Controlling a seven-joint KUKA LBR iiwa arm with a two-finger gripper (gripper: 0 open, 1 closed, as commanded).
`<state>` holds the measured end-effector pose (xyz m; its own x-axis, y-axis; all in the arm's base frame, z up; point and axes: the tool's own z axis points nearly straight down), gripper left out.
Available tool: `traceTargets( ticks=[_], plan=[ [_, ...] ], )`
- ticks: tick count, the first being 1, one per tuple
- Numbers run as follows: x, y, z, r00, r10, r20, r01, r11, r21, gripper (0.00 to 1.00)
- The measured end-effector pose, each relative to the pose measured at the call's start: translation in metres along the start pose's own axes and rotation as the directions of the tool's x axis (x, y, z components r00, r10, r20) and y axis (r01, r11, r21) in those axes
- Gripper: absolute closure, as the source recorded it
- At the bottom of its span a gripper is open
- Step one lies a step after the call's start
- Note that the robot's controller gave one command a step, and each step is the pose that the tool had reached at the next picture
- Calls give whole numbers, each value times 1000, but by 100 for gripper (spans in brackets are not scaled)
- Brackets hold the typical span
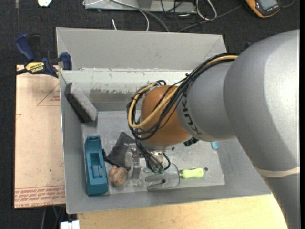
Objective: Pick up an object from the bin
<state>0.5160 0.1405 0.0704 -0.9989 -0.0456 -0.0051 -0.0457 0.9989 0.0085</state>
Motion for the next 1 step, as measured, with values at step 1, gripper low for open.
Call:
traceTargets(
  ticks=[1],
  plan=[
    [1,5,-55,998,-56,-4,56,998,1,100]
  ],
)
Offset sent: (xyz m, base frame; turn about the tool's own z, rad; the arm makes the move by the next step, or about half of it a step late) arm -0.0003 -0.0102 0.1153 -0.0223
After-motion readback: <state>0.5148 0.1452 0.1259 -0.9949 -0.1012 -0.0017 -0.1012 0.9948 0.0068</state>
